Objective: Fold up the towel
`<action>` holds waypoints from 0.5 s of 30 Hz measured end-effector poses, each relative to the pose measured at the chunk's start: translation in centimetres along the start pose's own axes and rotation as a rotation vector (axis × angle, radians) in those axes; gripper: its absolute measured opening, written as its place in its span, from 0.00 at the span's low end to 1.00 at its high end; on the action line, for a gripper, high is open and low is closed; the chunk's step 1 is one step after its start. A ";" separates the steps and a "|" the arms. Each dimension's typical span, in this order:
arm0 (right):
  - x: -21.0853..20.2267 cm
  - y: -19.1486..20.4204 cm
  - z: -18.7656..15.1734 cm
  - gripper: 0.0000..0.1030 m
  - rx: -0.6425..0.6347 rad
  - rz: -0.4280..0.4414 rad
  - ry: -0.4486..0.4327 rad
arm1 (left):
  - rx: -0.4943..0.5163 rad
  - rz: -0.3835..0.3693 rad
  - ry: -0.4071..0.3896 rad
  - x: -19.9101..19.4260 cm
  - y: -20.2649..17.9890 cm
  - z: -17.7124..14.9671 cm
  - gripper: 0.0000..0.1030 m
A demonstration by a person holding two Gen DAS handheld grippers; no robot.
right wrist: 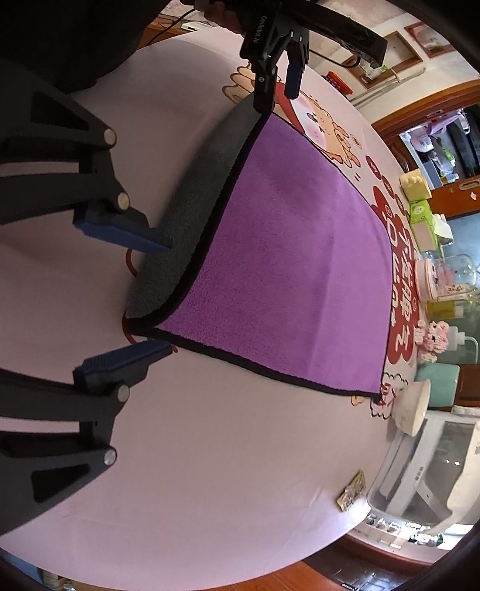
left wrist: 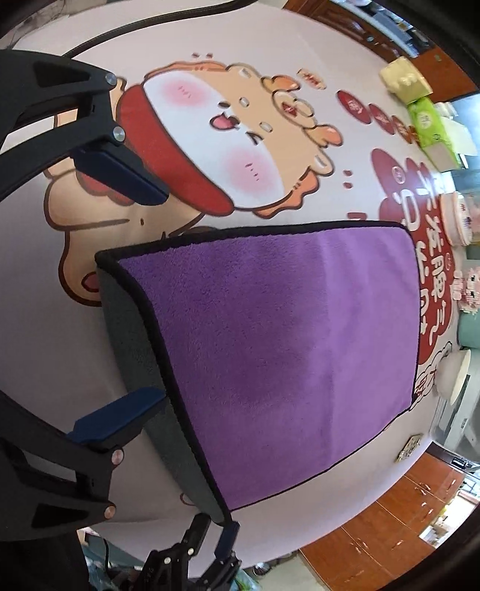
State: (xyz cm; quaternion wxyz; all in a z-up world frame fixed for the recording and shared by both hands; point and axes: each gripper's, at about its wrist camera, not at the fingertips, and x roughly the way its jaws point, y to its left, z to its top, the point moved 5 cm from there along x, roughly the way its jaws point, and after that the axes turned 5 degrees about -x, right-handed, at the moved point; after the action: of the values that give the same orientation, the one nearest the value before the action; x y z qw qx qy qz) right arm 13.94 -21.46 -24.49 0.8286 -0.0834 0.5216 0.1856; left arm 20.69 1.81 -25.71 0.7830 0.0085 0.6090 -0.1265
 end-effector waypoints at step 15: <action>0.6 -0.7 -0.3 0.22 -0.002 0.018 0.016 | -0.031 -0.078 0.053 1.5 1.1 -0.5 0.55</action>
State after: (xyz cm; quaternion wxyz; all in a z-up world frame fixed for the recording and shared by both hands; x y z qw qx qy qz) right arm 14.22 -22.01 -25.20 0.8226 -0.0810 0.5287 0.1931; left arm 20.77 2.66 -27.41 0.7612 -0.0240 0.6312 -0.1472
